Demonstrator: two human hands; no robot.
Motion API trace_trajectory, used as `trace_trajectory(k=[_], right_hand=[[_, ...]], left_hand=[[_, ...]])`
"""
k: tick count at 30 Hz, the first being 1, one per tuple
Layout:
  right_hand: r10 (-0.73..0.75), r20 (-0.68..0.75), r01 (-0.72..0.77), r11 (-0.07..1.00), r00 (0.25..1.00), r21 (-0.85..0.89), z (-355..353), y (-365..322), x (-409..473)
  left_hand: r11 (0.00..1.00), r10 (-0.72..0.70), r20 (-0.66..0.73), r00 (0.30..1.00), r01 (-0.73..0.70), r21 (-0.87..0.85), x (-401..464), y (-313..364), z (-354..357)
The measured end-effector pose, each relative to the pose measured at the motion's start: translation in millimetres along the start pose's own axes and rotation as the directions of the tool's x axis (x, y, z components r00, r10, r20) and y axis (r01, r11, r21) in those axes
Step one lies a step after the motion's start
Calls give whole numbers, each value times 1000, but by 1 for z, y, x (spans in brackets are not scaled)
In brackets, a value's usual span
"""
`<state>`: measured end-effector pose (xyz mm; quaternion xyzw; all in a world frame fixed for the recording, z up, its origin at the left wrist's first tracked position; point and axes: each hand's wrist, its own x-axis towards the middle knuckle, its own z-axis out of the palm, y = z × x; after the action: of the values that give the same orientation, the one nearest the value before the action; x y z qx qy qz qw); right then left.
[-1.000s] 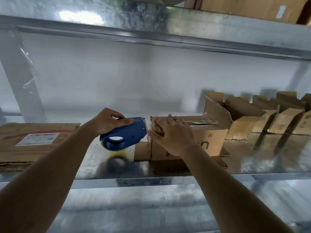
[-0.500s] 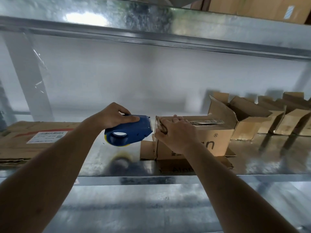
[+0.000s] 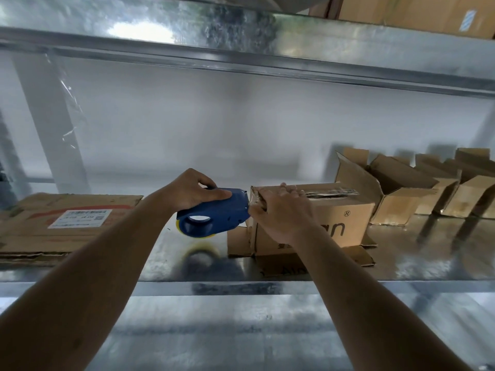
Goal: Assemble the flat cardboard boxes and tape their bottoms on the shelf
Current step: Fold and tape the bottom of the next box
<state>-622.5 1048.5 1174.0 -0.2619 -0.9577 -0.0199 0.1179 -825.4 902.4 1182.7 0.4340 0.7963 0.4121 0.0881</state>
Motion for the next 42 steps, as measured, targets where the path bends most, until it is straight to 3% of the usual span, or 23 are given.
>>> trace_trajectory(k=[6, 7, 9, 10, 11, 14, 19, 24, 31, 36, 42], right_hand=[[214, -87, -204, 972, 973, 112, -5, -31, 11], [225, -99, -212, 969, 969, 124, -4, -36, 15], [230, -114, -218, 970, 966, 110, 0, -46, 21], [228, -113, -220, 972, 967, 79, 3, -50, 23], [228, -117, -224, 973, 967, 47, 7, -52, 24], [234, -213, -238, 971, 949, 9, 19, -48, 25], [247, -412, -195, 967, 877, 165, 26, -43, 14], [142, -425, -49, 974, 894, 221, 15, -41, 3], [-103, -370, 208, 944, 923, 258, 12, -25, 4], [-239, -381, 365, 881, 893, 301, 10, -13, -6], [-338, -440, 505, 790, 832, 349, 3, 35, -25]], left_hand=[[988, 35, 1, 999, -35, 148, 6, 19, -7], [967, 36, 10, 999, -38, 251, 6, 23, -8], [783, 43, 13, 999, -42, 621, 4, 25, -3], [712, 56, -7, 998, -35, 702, 1, 21, 1], [703, 59, -19, 998, -28, 710, -1, 15, 3], [741, 67, -64, 996, -7, 671, -1, 7, -5], [738, 120, -110, 987, -15, 674, -7, 1, -7], [814, 148, -158, 976, -30, 580, -15, -15, -6], [967, 206, -361, 910, -133, 215, -35, -26, -32], [941, 294, -438, 850, -339, -26, -46, -21, -37], [900, 315, -427, 848, -410, -151, -48, -15, -27]])
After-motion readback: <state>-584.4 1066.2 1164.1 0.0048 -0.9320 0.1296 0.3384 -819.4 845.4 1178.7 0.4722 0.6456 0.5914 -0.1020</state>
